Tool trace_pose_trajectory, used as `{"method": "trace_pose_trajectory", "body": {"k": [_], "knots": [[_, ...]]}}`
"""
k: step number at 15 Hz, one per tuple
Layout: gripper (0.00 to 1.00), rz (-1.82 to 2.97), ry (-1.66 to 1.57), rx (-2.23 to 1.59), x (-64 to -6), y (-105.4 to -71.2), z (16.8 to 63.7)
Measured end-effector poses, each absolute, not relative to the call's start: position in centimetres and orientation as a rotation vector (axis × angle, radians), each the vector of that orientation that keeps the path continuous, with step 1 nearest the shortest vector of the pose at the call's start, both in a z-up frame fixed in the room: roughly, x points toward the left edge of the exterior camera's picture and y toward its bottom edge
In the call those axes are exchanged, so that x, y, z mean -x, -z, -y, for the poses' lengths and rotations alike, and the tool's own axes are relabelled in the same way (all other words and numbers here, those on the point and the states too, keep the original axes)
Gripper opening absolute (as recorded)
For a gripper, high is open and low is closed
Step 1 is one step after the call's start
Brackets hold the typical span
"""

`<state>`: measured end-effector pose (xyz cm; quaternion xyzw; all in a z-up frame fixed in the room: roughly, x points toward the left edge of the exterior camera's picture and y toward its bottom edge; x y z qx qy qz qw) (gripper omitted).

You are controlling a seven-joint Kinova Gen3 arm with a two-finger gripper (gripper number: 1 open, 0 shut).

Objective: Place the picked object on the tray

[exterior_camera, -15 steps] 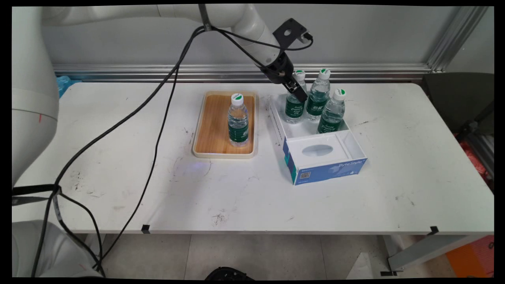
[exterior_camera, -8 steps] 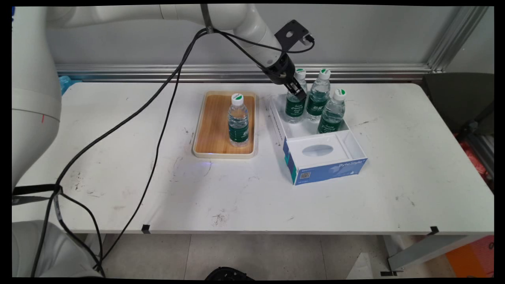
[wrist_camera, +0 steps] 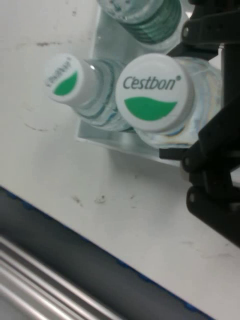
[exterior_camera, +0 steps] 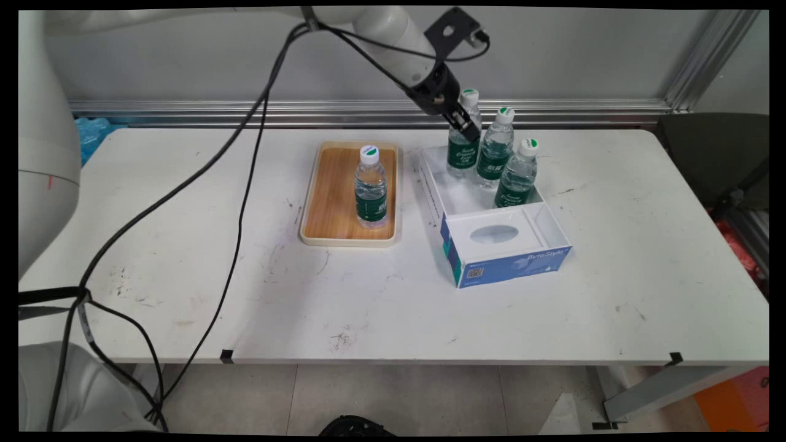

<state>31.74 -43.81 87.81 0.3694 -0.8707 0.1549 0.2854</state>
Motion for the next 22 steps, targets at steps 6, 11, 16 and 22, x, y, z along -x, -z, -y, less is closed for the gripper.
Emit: {"method": "trace_pose_trajectory", "body": {"k": [6,11,16,22], "knots": [[0.0,2.307,-0.439,-0.953,-32.3,-93.9,41.3],[0.0,2.309,-0.474,-0.941,-33.8,-98.4,39.5],[0.0,2.333,-0.529,-0.953,-36.8,-101.7,38.4],[0.0,2.373,-0.582,-0.962,-41.2,-103.4,37.9]]}}
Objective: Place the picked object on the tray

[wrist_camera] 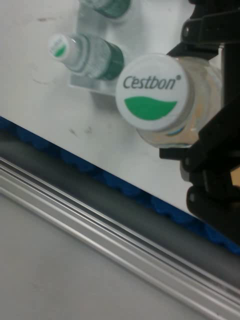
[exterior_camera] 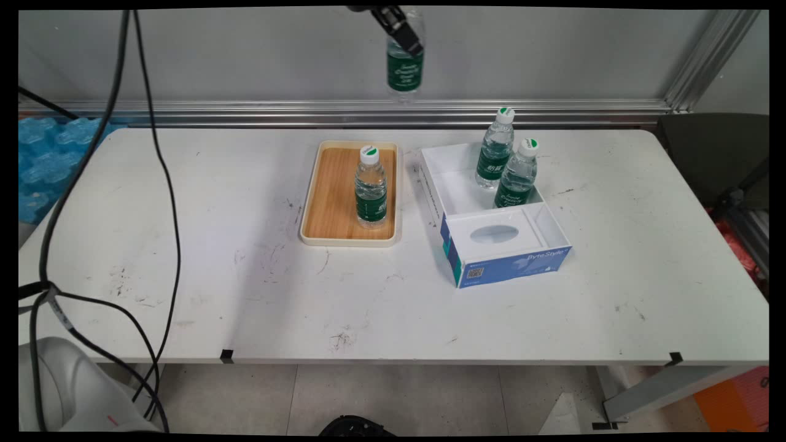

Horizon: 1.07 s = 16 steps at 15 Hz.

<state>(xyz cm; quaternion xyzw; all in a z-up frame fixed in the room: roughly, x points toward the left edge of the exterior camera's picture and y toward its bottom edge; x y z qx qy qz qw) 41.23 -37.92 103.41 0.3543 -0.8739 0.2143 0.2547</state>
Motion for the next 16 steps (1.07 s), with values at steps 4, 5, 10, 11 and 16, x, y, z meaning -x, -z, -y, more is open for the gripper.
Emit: {"method": "trace_pose_trajectory", "body": {"k": [4,5,10,11,16], "knots": [[0.0,2.408,-0.603,-0.925,-44.1,-102.8,38.8],[0.0,2.414,-0.603,-0.916,-44.5,-102.5,39.0],[0.0,2.455,-0.582,-0.855,-47.2,-98.9,40.9],[0.0,2.461,-0.574,-0.846,-47.7,-98.0,41.2],[0.0,2.496,-0.527,-0.783,-49.0,-93.5,42.2]]}}
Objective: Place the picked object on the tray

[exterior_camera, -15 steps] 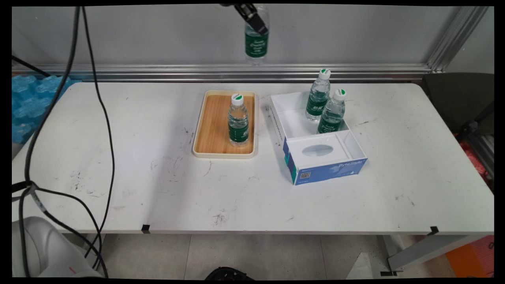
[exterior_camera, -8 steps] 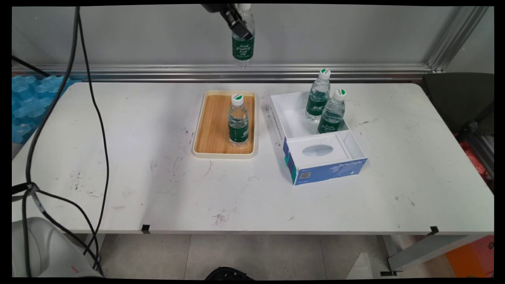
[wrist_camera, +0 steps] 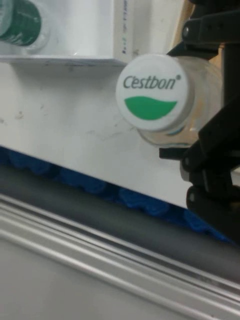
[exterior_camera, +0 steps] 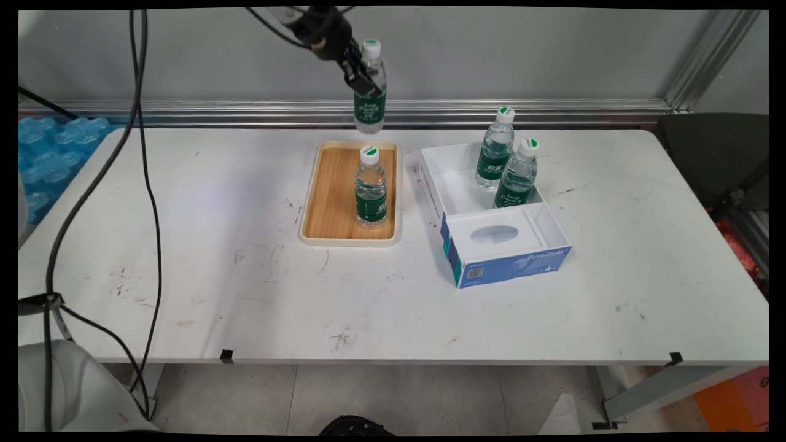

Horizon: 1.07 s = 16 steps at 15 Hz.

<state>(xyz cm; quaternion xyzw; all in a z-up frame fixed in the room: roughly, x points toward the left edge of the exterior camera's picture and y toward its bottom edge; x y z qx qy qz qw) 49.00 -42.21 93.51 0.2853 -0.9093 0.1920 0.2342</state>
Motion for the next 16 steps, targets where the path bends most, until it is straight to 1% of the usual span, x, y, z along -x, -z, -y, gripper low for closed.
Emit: {"method": "trace_pose_trajectory", "body": {"k": [2,10,16], "knots": [[0.0,2.508,-0.509,-0.755,-49.2,-91.6,42.7],[0.0,2.53,-0.463,-0.695,-49.5,-86.6,44.2],[0.0,2.52,-0.446,-0.676,-49.5,-84.1,45.1]]}}
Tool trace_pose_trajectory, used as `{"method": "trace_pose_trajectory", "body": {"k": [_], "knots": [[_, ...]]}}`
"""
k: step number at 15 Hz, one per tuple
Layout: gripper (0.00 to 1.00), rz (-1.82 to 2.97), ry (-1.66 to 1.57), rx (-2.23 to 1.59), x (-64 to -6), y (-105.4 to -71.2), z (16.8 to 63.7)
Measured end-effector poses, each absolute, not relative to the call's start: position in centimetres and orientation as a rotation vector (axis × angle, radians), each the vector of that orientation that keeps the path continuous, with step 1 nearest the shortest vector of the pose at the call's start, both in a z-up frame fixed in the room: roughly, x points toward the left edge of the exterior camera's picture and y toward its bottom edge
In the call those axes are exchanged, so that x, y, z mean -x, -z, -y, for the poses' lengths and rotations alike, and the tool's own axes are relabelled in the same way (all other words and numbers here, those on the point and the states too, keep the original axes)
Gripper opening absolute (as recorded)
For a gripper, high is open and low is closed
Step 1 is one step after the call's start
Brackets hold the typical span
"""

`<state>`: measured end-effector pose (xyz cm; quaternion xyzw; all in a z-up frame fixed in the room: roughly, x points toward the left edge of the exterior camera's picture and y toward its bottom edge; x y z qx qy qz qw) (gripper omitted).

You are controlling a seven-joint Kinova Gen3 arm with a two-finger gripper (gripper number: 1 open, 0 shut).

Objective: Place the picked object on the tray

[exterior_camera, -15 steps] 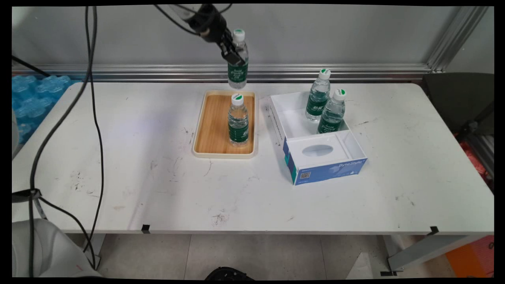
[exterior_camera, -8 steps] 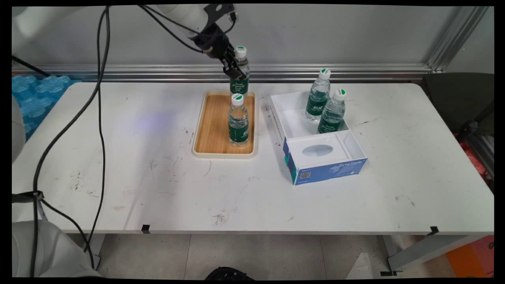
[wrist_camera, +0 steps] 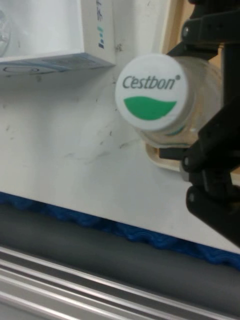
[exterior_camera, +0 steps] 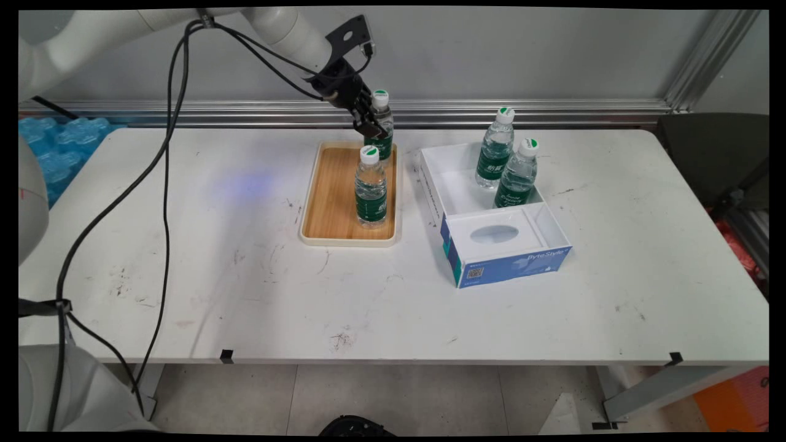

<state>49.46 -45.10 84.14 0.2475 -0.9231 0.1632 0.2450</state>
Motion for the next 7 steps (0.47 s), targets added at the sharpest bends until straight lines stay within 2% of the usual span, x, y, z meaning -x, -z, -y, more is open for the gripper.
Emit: {"method": "trace_pose_trajectory", "body": {"k": [3,4,7], "knots": [[0.0,2.509,-0.442,-0.676,-49.55,-83.55,45.2],[1.0,2.506,-0.441,-0.676,-49.6,-83.42,45.18],[1.0,2.494,-0.441,-0.675,-49.71,-83.36,45.01]]}}
